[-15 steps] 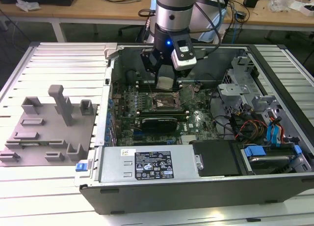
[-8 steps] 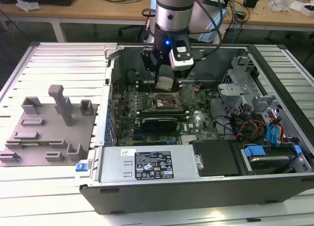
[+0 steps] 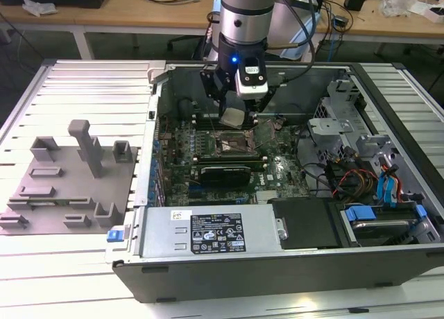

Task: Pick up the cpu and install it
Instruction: 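Place the cpu into insertion slot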

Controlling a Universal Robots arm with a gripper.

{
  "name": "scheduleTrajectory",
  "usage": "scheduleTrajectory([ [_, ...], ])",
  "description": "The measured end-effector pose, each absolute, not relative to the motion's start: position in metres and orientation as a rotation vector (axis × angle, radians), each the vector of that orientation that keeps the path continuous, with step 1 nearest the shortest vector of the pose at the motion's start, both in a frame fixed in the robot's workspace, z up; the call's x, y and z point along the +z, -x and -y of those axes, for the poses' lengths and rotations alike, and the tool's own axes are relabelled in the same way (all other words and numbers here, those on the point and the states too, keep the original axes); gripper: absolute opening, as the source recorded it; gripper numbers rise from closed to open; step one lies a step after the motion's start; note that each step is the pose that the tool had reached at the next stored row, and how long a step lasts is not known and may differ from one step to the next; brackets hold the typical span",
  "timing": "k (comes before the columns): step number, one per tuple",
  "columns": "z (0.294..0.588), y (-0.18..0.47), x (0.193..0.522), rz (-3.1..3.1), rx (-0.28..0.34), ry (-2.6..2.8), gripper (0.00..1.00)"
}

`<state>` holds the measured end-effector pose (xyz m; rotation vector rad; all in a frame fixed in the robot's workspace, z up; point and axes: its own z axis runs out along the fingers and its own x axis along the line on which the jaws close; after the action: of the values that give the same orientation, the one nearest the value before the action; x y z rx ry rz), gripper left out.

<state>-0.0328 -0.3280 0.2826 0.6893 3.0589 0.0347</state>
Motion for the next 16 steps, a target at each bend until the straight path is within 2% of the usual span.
scheduleTrajectory([
  [16, 0.328, 0.0328, 0.2826, -2.985, 0.034, -0.953, 0.55],
])
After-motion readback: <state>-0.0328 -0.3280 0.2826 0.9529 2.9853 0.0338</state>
